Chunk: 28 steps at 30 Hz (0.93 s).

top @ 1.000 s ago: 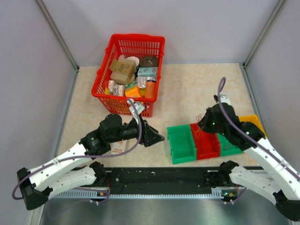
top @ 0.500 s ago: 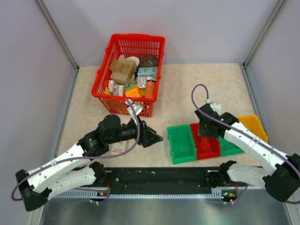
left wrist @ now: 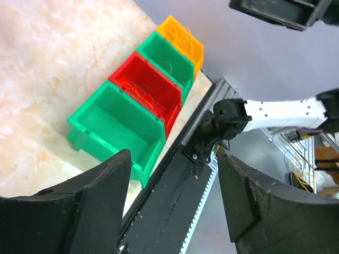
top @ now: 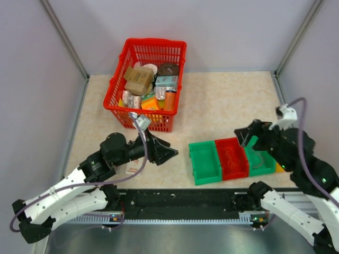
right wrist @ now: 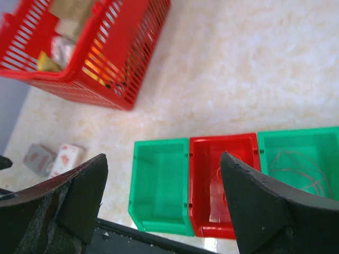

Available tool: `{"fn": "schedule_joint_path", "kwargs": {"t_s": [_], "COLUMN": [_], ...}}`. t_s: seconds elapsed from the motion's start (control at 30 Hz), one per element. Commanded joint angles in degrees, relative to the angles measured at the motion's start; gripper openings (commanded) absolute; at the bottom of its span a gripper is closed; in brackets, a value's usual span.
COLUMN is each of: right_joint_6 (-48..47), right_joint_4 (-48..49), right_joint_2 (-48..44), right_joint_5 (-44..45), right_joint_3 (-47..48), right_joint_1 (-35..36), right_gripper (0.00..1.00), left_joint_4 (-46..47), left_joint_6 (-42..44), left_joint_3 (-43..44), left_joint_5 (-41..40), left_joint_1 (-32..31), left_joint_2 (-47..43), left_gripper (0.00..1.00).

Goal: Untangle the cables

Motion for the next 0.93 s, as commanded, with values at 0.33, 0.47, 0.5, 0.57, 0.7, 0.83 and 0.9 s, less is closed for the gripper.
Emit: {"fn": "schedule_joint_path", "kwargs": {"t_s": [0.33, 0.47, 0.5, 0.57, 0.7, 0.83, 0.9], "right_joint_6": [-14.00, -16.11, -16.55, -17.34, -18.40, -18.05, -18.40], "right_joint_4": [14.68, 19.26, 19.36, 19.27, 18.92, 18.31, 18.30], "right_joint_2": [-22.69, -26.91, -27.26, -27.27, -27.35, -27.00, -27.35], "right_joint_5": [1.76, 2.20, 2.55, 3.43, 3.61, 5.28, 4.41], "right_joint_3": [7.90, 10.27, 11.41, 13.17, 14.67, 14.59, 14.15], "right_joint_1": [-0.13, -0.13, -0.13, -0.13, -0.13, -0.13, -0.13], "right_gripper": [0.99, 0.99, 0.99, 0.99, 0.99, 0.99, 0.99], "left_joint_4": [6.95, 8.17, 8.87, 9.23, 8.97, 8.18, 7.91], "left_joint_6": [20.71, 24.59, 25.73, 26.96, 29.25, 30.04, 30.31], "left_joint_3": [10.78, 13.68, 14.03, 14.83, 16.14, 16.94, 16.85], "left_joint_5": [-14.77, -13.55, -13.20, -13.54, -15.74, -17.32, -17.85], "left_joint_1": [0.17, 0.17, 0.17, 0.17, 0.17, 0.17, 0.17], "left_joint_2": [-21.14, -23.69, -24.40, -25.45, -26.51, -26.69, -26.78], "left_gripper": [0.79, 0.87, 0.91, 0.95, 0.96, 0.96, 0.97]}}
